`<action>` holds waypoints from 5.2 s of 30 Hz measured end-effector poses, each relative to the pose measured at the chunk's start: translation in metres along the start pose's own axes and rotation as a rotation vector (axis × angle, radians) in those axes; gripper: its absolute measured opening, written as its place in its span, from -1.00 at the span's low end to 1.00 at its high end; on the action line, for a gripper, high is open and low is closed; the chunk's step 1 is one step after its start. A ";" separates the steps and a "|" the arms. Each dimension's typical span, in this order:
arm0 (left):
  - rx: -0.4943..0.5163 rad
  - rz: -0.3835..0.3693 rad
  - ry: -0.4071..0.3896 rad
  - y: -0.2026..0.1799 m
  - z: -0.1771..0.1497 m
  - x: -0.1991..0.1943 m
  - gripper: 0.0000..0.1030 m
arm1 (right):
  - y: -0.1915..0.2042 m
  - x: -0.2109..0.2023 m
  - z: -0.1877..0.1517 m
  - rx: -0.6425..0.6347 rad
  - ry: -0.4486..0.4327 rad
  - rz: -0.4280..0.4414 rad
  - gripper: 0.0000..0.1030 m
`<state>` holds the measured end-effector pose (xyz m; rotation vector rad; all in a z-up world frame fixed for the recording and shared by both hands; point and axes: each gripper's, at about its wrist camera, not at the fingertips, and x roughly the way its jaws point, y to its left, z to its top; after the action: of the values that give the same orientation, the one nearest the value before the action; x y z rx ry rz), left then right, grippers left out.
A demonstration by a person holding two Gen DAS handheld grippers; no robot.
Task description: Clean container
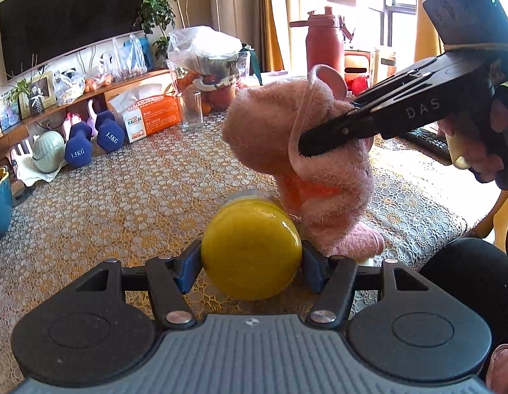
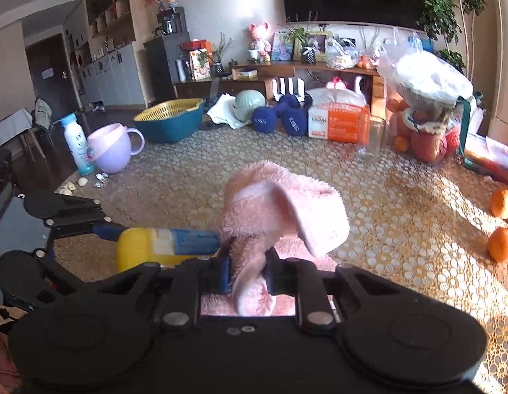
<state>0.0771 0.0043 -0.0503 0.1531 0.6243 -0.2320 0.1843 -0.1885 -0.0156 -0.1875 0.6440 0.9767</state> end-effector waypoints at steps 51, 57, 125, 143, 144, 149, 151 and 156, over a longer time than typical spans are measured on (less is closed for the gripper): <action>-0.012 -0.009 -0.047 0.010 0.034 0.023 0.20 | -0.007 0.051 -0.029 0.027 0.140 -0.074 -0.70; -0.020 -0.004 -0.045 0.012 0.035 0.024 0.21 | -0.010 0.006 -0.015 0.028 0.028 -0.126 -0.71; 0.027 0.042 -0.065 0.014 0.042 0.043 0.20 | -0.038 0.011 -0.045 0.219 0.122 -0.028 -0.52; 0.038 0.061 -0.054 0.009 0.043 0.043 0.20 | -0.072 -0.061 -0.036 0.253 -0.019 -0.223 0.37; 0.038 0.061 -0.053 0.008 0.044 0.043 0.20 | -0.075 -0.054 -0.033 0.252 -0.010 -0.231 0.37; 0.039 0.061 -0.054 0.008 0.044 0.043 0.20 | -0.089 -0.008 -0.047 0.343 0.098 -0.299 0.38; 0.042 0.060 -0.055 0.008 0.044 0.043 0.20 | -0.090 0.001 -0.054 0.381 0.103 -0.295 0.38; 0.035 0.058 -0.058 0.009 0.044 0.042 0.20 | -0.078 0.013 -0.058 0.347 0.131 -0.293 -0.24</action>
<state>0.1376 -0.0035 -0.0396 0.1970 0.5580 -0.1903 0.2284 -0.2474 -0.0806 -0.0357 0.8690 0.5630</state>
